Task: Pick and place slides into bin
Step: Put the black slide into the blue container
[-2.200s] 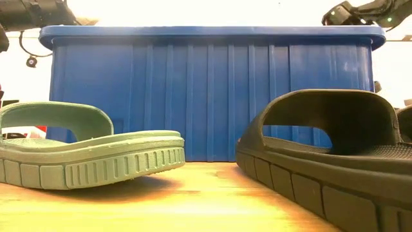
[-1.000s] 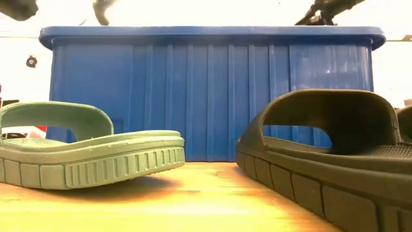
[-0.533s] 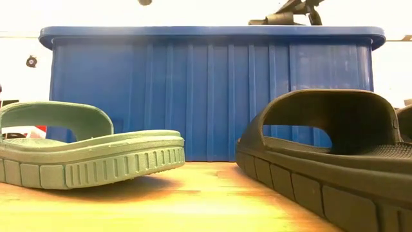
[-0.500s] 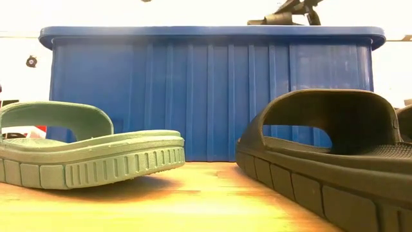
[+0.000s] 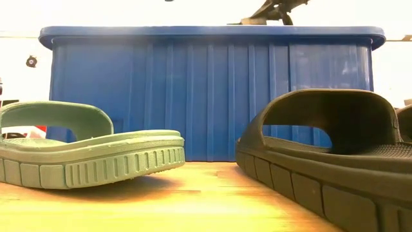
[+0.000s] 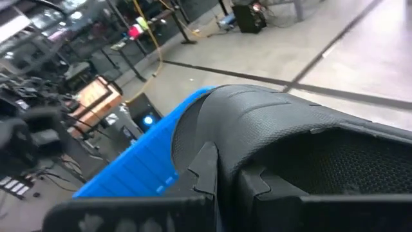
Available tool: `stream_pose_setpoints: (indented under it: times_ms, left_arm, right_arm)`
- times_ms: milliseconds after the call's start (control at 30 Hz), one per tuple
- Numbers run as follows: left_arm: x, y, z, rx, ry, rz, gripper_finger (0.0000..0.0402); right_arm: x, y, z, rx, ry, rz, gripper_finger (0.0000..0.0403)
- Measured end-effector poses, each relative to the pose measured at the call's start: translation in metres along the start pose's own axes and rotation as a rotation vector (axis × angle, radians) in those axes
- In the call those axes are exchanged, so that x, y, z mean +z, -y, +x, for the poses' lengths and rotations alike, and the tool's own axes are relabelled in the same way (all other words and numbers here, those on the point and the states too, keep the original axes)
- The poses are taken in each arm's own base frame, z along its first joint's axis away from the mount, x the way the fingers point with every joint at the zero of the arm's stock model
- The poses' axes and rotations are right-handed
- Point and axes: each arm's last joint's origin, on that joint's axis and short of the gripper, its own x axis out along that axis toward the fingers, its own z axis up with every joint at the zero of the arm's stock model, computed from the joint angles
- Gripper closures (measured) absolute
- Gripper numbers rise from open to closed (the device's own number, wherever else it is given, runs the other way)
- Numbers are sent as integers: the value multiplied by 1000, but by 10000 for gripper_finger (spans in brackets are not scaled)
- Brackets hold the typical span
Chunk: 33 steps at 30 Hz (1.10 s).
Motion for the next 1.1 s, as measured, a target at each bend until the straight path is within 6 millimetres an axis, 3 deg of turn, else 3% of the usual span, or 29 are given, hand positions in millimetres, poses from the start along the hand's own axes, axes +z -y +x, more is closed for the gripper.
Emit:
stream_pose_setpoints:
  times_ms: [200, 433, 767, 1100]
  left_arm:
    - [-6, -5, 19, 18, -15, 23, 140]
    - [-27, -16, 38, 52, -77, 94, 140]
    - [-34, -19, 43, 52, -103, 337, 140]
    - [-29, -26, 37, 274, -34, 418, 140]
  right_arm:
    - [-8, -13, 23, 55, -20, -54, 394]
    - [-8, -27, 38, 74, -33, -140, 394]
    - [-1, -32, 39, 74, -10, -159, 394]
    - [2, -35, 32, 73, 12, -183, 394]
